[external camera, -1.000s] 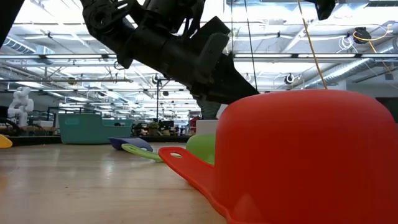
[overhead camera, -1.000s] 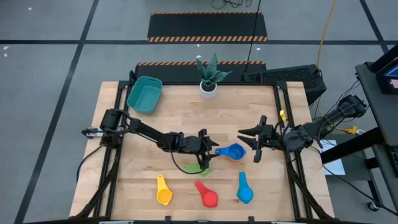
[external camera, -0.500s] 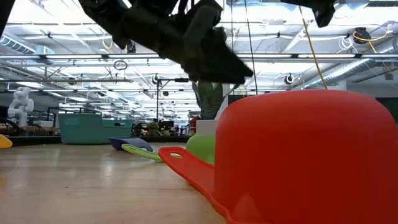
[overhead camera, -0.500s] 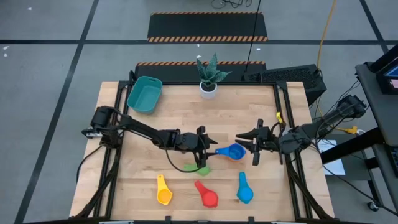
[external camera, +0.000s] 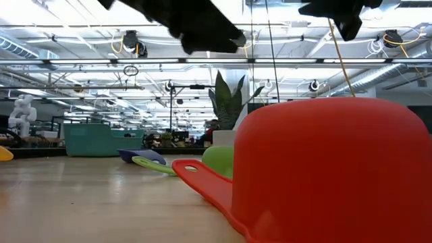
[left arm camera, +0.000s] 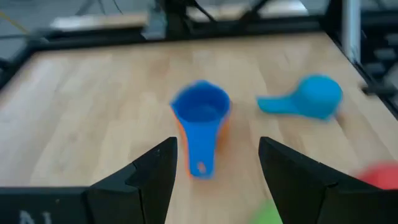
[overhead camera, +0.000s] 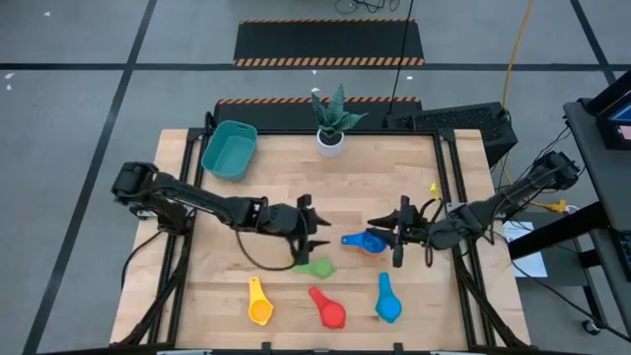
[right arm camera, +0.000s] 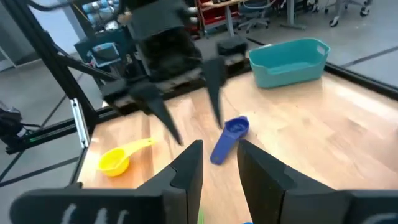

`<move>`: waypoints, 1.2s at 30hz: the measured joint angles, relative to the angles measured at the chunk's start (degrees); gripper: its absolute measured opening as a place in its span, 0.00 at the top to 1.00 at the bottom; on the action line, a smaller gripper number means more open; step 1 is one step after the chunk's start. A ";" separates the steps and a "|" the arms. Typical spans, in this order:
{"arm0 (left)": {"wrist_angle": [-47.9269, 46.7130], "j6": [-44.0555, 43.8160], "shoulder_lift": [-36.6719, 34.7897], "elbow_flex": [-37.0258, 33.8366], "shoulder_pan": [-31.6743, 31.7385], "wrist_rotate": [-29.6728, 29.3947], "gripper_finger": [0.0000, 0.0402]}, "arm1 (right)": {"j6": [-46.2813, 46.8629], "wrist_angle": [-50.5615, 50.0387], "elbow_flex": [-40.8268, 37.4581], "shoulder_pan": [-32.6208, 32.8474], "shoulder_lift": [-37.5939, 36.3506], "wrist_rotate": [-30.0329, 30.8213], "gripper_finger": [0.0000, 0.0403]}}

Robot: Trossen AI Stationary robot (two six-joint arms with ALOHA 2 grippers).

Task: Nest measuring cups in basket
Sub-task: Stack the red measuring cup on top of the blue measuring cup

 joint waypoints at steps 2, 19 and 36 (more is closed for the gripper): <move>-0.99 0.60 -1.04 -0.01 -1.52 0.03 0.43 | 1.20 -0.03 0.62 -0.37 1.88 -0.46 0.77; -9.78 4.41 -1.73 -1.02 -18.59 -2.29 0.43 | 9.89 -0.25 20.25 4.24 30.59 -10.41 0.77; -11.36 4.37 -1.39 -1.03 -27.66 -8.97 0.43 | 8.52 -9.48 38.27 14.85 51.69 -18.19 0.77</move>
